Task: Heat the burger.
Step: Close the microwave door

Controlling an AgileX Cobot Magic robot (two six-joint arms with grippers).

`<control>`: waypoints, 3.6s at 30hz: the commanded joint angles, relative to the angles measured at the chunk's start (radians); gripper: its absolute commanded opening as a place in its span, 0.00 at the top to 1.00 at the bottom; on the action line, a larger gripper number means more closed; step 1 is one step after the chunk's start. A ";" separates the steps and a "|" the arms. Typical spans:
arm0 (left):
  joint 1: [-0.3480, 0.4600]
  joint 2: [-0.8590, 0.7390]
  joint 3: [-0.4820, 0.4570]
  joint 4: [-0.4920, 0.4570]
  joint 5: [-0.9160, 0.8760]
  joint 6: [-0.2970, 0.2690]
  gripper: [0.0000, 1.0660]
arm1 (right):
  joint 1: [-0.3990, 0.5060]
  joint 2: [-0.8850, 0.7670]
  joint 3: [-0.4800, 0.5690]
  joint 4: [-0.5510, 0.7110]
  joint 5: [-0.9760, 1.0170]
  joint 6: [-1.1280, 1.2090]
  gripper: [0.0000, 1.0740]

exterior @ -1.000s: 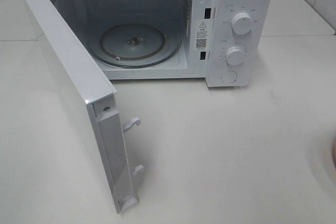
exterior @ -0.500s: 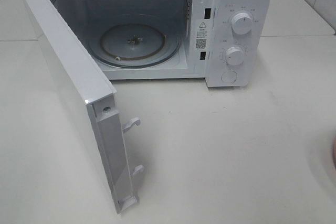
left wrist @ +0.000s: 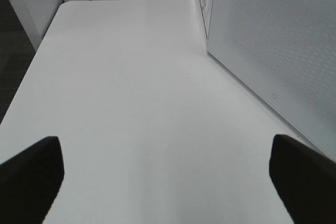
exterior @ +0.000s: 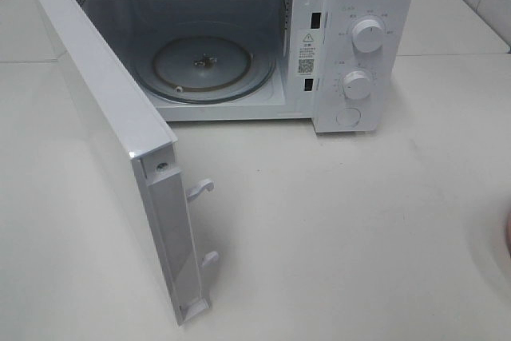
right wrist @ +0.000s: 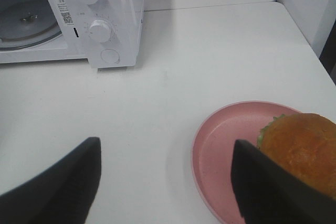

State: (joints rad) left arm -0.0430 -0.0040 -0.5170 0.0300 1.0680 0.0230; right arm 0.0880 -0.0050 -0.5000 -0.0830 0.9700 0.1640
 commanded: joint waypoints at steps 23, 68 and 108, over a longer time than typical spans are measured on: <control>0.002 -0.004 0.000 -0.024 -0.003 0.000 0.06 | -0.006 -0.025 0.007 0.002 -0.007 0.004 0.37; 0.002 0.554 0.187 -0.057 -1.118 -0.003 1.00 | -0.006 -0.024 0.007 0.002 -0.007 0.006 0.37; 0.002 1.341 0.233 0.523 -1.924 -0.366 1.00 | -0.006 -0.024 0.007 0.002 -0.007 0.005 0.38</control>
State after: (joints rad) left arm -0.0430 1.3020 -0.2600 0.5230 -0.8290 -0.3320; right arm 0.0880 -0.0050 -0.5000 -0.0830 0.9700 0.1640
